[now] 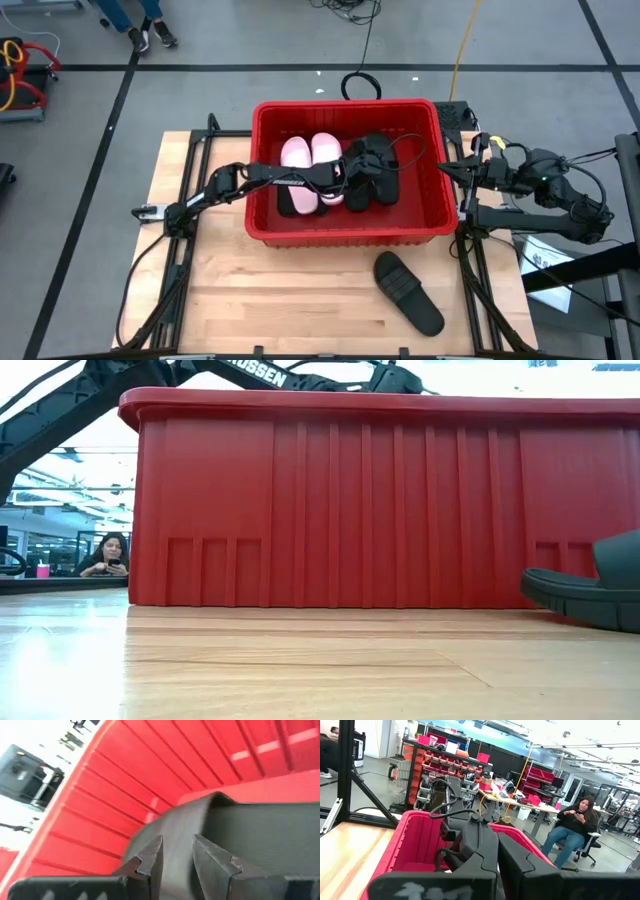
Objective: Pick and place slides into bin
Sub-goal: Put the black slide into the red bin
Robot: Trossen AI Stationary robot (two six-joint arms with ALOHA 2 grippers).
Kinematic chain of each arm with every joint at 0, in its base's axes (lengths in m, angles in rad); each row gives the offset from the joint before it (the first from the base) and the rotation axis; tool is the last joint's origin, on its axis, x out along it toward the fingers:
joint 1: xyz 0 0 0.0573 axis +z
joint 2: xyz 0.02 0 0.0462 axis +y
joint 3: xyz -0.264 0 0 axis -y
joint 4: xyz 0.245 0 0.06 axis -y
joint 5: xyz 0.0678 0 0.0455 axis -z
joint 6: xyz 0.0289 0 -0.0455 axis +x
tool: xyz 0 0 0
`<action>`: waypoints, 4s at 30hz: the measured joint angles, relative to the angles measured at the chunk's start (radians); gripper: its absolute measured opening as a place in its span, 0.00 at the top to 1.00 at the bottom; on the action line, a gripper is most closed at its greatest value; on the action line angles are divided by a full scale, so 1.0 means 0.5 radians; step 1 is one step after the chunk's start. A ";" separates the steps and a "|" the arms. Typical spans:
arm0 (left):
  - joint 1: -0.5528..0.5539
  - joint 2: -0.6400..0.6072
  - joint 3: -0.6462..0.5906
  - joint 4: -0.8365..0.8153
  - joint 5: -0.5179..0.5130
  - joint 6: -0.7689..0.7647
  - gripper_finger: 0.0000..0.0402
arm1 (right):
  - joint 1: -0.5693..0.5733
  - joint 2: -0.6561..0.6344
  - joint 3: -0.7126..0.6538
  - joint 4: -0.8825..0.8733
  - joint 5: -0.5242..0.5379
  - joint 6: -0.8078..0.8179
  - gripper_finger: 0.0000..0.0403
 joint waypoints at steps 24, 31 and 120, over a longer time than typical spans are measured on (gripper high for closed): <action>-0.167 -0.455 0.000 -0.108 -0.234 -0.157 0.72 | 0.000 0.001 0.001 -0.026 -0.012 -0.013 1.00; -0.246 -0.755 0.000 -0.526 -0.256 -0.378 0.72 | -0.001 0.001 0.001 -0.064 -0.253 -0.106 1.00; -1.426 -1.432 -0.001 -1.508 -0.901 -1.140 0.72 | 2.424 1.779 0.948 -1.576 0.115 1.048 1.00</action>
